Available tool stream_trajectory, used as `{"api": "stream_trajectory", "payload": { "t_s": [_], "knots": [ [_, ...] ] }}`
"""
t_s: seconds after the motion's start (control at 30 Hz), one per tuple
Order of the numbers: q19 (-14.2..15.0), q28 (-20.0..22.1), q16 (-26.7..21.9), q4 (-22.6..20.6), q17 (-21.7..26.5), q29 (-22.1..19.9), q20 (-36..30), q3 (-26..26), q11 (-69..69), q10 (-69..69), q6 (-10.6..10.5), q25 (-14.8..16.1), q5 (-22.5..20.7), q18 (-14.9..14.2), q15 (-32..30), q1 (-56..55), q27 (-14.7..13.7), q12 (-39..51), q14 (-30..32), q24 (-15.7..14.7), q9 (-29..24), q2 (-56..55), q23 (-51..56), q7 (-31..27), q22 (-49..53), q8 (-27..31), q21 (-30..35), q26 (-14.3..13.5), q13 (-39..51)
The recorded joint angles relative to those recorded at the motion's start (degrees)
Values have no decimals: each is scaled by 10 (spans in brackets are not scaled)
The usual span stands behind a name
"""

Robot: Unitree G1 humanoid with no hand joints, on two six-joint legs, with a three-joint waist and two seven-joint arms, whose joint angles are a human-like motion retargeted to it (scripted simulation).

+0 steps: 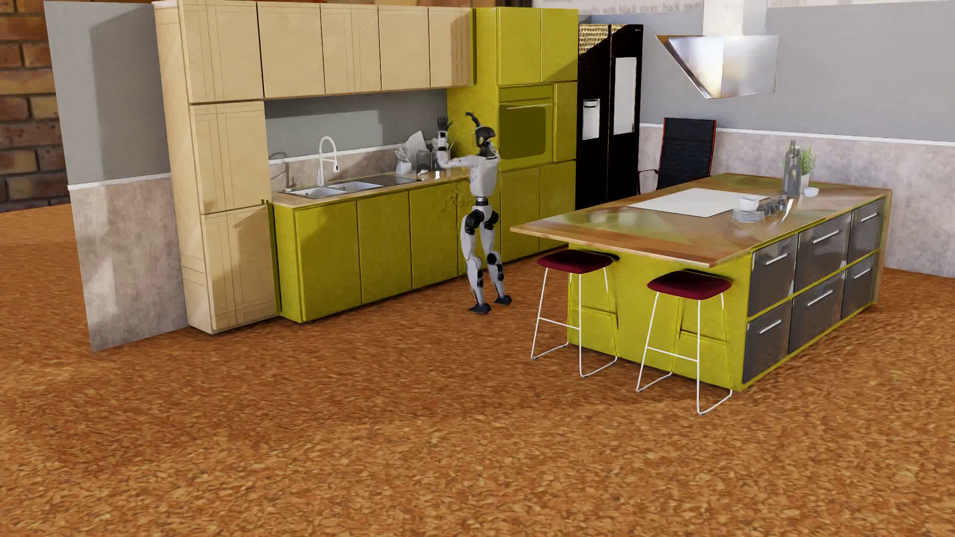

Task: Wait

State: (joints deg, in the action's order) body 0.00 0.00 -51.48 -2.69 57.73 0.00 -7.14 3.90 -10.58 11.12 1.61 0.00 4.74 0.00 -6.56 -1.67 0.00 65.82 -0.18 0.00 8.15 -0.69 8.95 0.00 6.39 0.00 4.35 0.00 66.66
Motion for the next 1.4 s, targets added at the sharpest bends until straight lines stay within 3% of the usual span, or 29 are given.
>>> {"api": "stream_trajectory", "payload": {
  "t_s": [0.27, 0.4, 0.57, 0.73, 0.93, 1.13, 1.4],
  "knots": [
    [0, 0, 106, -1, -99, 0, 107, 7, 1, 4, -1, 0, 6, 0, -11, -1, 0, -230, -9, 0, -4, -2, 84, 0, 71, 0, -120, 0, -235],
    [0, 0, 162, -3, -155, 0, 115, 7, 1, 6, -1, 0, 11, 0, -20, 0, 0, -320, -14, 0, -3, -3, 93, 0, 94, 0, -180, 0, -328],
    [0, 0, 207, -5, -201, 0, 98, 11, 0, 8, -3, 0, 15, 0, -30, 2, 0, -436, -18, 0, 2, -2, 116, 0, 132, 0, -178, 0, -441],
    [0, 0, 232, -6, -234, 0, 60, 6, -1, 9, -4, 0, 16, 0, -25, 6, 0, -553, -21, 0, 3, 1, 150, 0, 170, 0, -139, 0, -558],
    [0, 0, 257, -4, -259, 0, 10, 8, 0, 5, -9, 0, 16, 0, -25, 3, 0, -650, -15, 0, 5, -2, 167, 0, 137, 0, -81, 0, -651],
    [0, 0, 264, -4, -239, 0, -10, 8, 1, -1, 1, 0, 19, 0, -23, 6, 0, -669, -7, 0, -2, 1, 101, 0, 21, 0, 29, 0, -679],
    [0, 0, 262, -2, -256, 0, -62, 1, 2, 4, 15, 0, 18, 0, -25, 3, 0, -669, -6, 0, -10, -1, -4, 0, -88, 0, 110, 0, -690]
  ]
}}
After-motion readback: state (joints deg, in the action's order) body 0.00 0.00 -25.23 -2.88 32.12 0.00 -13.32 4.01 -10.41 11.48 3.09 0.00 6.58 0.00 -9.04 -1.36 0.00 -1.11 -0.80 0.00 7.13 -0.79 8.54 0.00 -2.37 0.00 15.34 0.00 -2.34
